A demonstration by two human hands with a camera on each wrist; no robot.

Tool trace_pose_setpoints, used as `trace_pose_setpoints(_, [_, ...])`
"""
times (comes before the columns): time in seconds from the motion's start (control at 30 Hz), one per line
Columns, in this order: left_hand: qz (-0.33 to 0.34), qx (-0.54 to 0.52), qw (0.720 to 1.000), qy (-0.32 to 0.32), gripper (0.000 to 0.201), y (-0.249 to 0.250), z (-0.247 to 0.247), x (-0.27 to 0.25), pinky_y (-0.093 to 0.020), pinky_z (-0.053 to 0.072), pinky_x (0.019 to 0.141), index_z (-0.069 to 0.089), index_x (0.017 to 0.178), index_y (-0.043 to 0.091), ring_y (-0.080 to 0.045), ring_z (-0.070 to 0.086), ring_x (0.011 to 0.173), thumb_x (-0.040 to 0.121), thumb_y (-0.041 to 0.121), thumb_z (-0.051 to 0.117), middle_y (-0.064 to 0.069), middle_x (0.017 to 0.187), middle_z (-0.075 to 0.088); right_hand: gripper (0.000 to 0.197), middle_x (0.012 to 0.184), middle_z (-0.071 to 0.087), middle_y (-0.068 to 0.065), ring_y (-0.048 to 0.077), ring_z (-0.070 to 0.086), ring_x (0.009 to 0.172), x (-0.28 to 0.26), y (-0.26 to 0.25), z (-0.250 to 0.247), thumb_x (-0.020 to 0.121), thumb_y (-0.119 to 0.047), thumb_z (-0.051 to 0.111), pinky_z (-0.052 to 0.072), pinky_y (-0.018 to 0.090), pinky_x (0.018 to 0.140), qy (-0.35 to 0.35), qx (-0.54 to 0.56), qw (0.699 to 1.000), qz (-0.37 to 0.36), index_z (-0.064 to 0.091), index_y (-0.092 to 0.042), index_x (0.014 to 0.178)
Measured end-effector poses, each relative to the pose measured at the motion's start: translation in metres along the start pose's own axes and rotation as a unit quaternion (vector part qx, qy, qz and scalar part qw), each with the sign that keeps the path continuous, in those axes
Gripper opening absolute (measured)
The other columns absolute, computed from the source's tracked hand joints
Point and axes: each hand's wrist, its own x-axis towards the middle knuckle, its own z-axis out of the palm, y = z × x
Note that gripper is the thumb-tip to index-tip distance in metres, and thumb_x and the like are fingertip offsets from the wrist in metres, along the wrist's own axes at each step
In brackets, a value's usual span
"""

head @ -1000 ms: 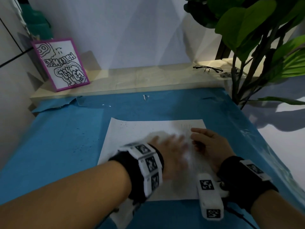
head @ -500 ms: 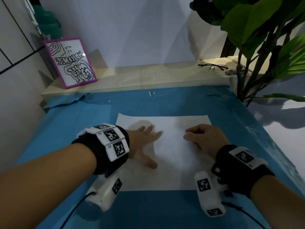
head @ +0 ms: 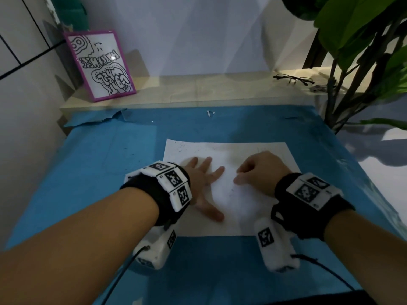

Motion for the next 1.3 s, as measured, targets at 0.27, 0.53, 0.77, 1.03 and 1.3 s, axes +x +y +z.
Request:
trace_pose_setpoints(0.27, [0.001,0.001,1.000,0.007,0.119,-0.002,0.002,0.005,-0.057,-0.002,0.113,-0.020,0.146,0.041,-0.027,-0.021,0.144,0.067,0.075,0.062,0.005,0.155,-0.027,0.015,0.083,0.066,-0.009,0.009,0.061,0.083,0.005,-0.009,0.003,0.069,-0.031,0.079,0.048,0.023,0.076,-0.023,-0.050,0.998,-0.011,0.064,-0.028,0.066])
trace_pose_setpoints(0.53, [0.002,-0.008,1.000,0.015,0.119,-0.003,0.003,0.005,-0.058,-0.002,0.112,-0.019,0.146,0.041,-0.026,-0.022,0.144,0.066,0.076,0.062,0.005,0.156,-0.027,0.018,0.080,0.066,-0.011,0.011,0.063,0.083,0.009,-0.012,0.003,0.066,-0.033,0.079,0.049,0.027,0.078,-0.035,-0.059,0.998,-0.013,0.063,-0.028,0.062])
trace_pose_setpoints(0.77, [0.005,-0.008,1.000,0.020,0.118,-0.002,0.002,0.004,-0.055,-0.002,0.113,-0.019,0.146,0.040,-0.026,-0.021,0.144,0.067,0.076,0.061,0.005,0.156,-0.026,0.019,0.076,0.068,-0.010,0.009,0.063,0.077,0.000,-0.006,-0.003,0.069,-0.031,0.078,0.049,0.025,0.074,-0.060,-0.049,0.997,-0.009,0.063,-0.027,0.058])
trace_pose_setpoints(1.03, [0.003,-0.004,1.000,0.015,0.120,-0.002,0.003,0.005,-0.056,-0.003,0.113,-0.020,0.145,0.041,-0.026,-0.021,0.144,0.065,0.078,0.061,0.004,0.156,-0.027,0.018,0.075,0.064,-0.014,0.009,0.061,0.080,-0.009,-0.003,-0.009,0.070,-0.034,0.077,0.049,0.037,0.090,-0.060,-0.072,0.996,-0.006,0.061,-0.028,0.062])
trace_pose_setpoints(1.3, [0.001,-0.009,1.000,0.012,0.121,-0.004,0.004,0.007,-0.055,-0.003,0.113,-0.020,0.145,0.041,-0.026,-0.021,0.144,0.064,0.078,0.061,0.005,0.155,-0.028,0.018,0.073,0.062,-0.016,0.007,0.060,0.080,-0.015,0.000,-0.008,0.069,-0.039,0.076,0.047,0.035,0.090,-0.070,-0.097,0.993,-0.023,0.062,-0.029,0.062])
